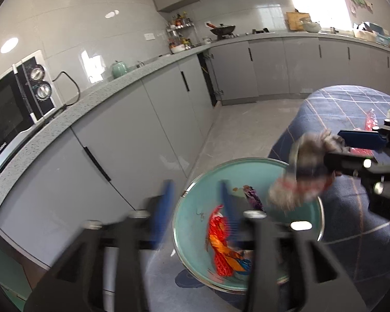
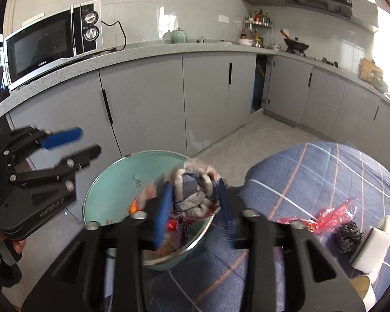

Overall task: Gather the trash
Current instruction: 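Open both tools over the teal bin, dropping the wrapper and cloth, then move both tools back toward the white paper cup on the table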

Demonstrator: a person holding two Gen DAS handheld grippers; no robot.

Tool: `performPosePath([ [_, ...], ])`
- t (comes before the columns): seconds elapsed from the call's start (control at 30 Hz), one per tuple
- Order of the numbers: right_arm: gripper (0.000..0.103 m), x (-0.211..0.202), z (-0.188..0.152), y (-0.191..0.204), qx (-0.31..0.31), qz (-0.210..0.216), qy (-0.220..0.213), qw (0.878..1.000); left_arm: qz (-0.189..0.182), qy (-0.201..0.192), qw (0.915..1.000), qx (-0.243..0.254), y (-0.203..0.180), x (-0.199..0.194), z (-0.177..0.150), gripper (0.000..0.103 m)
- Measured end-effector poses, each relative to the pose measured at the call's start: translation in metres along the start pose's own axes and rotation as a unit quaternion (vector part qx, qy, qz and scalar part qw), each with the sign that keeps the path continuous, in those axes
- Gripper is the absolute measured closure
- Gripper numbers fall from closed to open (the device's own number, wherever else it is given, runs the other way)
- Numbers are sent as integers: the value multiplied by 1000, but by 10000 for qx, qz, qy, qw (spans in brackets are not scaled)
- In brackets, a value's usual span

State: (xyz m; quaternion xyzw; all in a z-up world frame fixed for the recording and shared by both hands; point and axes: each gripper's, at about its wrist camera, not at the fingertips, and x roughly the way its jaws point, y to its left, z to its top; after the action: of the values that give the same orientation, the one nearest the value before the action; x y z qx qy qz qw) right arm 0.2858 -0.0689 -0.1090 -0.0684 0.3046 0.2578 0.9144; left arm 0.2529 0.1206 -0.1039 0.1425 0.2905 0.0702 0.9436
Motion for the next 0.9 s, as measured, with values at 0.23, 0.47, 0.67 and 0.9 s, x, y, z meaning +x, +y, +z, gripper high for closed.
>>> performPosePath([
  [0.23,47,-7,-4,-9,148,5,48,9999,115,26,9994,-312,17,0,0,28],
  [0.47,44,-23,-12,-20,174,-215,68,9996,67,-33,9997,-225,5,-6,-1,15],
  [0.67,41,-44,-23,-36,258,-457,35,9986,-118,-118,9999,-33,-22,-16,0,11],
  [0.9,33,-88,-50,-81,465,-1087,-12,9930,-382,-170,9984,373,-68,-25,-3,8],
])
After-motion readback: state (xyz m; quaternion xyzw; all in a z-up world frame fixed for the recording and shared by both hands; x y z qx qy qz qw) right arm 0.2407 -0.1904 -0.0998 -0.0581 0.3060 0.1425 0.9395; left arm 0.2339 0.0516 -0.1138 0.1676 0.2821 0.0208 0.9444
